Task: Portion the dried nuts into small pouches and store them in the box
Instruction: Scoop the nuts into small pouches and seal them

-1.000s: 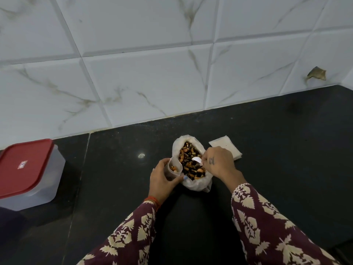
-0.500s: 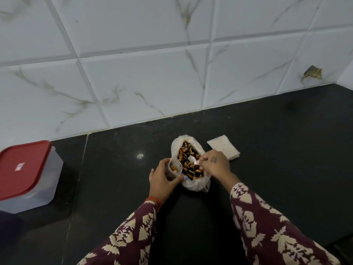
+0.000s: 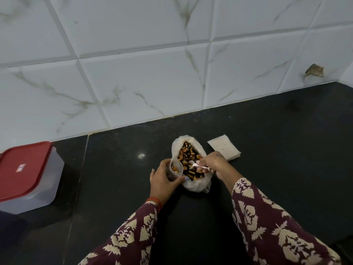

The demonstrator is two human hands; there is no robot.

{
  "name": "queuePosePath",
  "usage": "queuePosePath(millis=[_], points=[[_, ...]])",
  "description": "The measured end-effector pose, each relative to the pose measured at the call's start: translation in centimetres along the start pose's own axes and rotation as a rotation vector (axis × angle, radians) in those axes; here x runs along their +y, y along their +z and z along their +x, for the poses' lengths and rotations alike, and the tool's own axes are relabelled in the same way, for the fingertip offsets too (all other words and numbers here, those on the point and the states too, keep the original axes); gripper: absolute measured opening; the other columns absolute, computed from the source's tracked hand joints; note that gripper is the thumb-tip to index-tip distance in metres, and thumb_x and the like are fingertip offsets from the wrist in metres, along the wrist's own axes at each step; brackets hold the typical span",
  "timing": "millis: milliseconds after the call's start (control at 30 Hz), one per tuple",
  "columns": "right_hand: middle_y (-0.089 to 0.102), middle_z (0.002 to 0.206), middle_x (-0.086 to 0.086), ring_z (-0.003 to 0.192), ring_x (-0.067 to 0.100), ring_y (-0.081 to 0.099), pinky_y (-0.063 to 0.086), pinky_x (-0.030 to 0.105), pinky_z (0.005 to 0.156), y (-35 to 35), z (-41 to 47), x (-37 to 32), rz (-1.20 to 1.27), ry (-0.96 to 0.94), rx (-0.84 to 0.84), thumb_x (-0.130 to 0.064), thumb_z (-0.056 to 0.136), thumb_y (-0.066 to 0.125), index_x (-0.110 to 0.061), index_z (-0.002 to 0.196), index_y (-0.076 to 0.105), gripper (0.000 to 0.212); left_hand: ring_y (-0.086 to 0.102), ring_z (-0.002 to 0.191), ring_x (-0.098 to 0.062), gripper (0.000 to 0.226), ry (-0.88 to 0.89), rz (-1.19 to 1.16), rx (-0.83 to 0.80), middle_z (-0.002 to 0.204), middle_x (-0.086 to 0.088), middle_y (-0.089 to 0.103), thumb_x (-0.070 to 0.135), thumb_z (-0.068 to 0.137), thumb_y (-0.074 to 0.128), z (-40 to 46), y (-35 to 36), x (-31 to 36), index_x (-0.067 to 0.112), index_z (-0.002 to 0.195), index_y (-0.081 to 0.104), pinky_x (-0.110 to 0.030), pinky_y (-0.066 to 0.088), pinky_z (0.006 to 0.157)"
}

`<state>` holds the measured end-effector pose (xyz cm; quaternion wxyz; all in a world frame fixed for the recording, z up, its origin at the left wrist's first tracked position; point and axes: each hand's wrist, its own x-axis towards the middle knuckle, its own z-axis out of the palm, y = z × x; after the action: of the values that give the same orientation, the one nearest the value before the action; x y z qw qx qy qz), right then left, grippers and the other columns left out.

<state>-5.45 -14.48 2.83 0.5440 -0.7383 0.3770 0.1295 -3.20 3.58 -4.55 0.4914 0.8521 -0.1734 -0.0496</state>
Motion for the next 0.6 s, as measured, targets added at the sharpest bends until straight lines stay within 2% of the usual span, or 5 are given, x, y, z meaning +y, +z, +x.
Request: queuePosePath(millis=[200,300,433,533,600], points=[[0.068,0.070,0.007,0.034,0.003,0.051,0.030,0.012,0.030,-0.1,-0.1,1.2,0.209,0.086,-0.014,-0.010,0.088,0.064,-0.003,0.087,0.064,0.007,0.049,0.103,0.009,0.070,-0.018,-0.047,-0.047,0.109,0.033,0.050,0.056,0.060,0.078,-0.1,-0.5,-0.1,0.047,0.117,0.039,-0.052,0.032,0.109],[0.068,0.070,0.006,0.034,0.002,0.049,0.029,0.012,0.031,-0.2,-0.1,1.6,0.243,0.091,-0.014,-0.012,0.087,0.065,-0.001,0.094,0.065,0.013,0.054,0.113,-0.002,0.074,-0.031,-0.086,-0.071,0.112,0.034,0.050,0.069,0.052,0.073,-0.2,-0.9,-0.3,0.060,0.115,0.035,-0.051,0.032,0.110],[0.068,0.071,0.004,0.039,0.002,0.049,0.030,0.012,0.032,-0.3,-0.3,1.9,0.278,0.078,-0.019,-0.013,0.089,0.063,-0.001,0.096,0.066,0.014,0.056,0.107,0.003,0.067,-0.029,-0.083,-0.072,0.107,0.031,0.056,0.058,0.059,0.078,-0.2,-1.1,-0.1,0.053,0.115,0.042,-0.048,0.035,0.109],[0.069,0.073,0.002,0.048,0.004,0.052,0.032,0.012,0.034,-0.4,-0.6,2.1,0.300,0.055,-0.013,-0.015,0.089,0.063,-0.003,0.097,0.068,0.015,0.059,0.104,-0.001,0.060,-0.029,-0.122,-0.037,0.110,0.018,0.060,0.036,0.067,0.083,-0.2,-1.1,0.4,0.038,0.117,0.050,-0.015,0.046,0.092],[0.069,0.074,0.001,0.053,0.005,0.054,0.033,0.012,0.037,-0.5,-0.8,2.2,0.318,0.022,0.002,-0.015,0.089,0.063,-0.006,0.096,0.068,0.013,0.056,0.103,0.003,0.059,-0.018,-0.120,0.012,0.113,0.014,0.058,0.035,0.067,0.083,-0.1,-1.2,0.9,0.033,0.117,0.052,-0.003,0.043,0.079]])
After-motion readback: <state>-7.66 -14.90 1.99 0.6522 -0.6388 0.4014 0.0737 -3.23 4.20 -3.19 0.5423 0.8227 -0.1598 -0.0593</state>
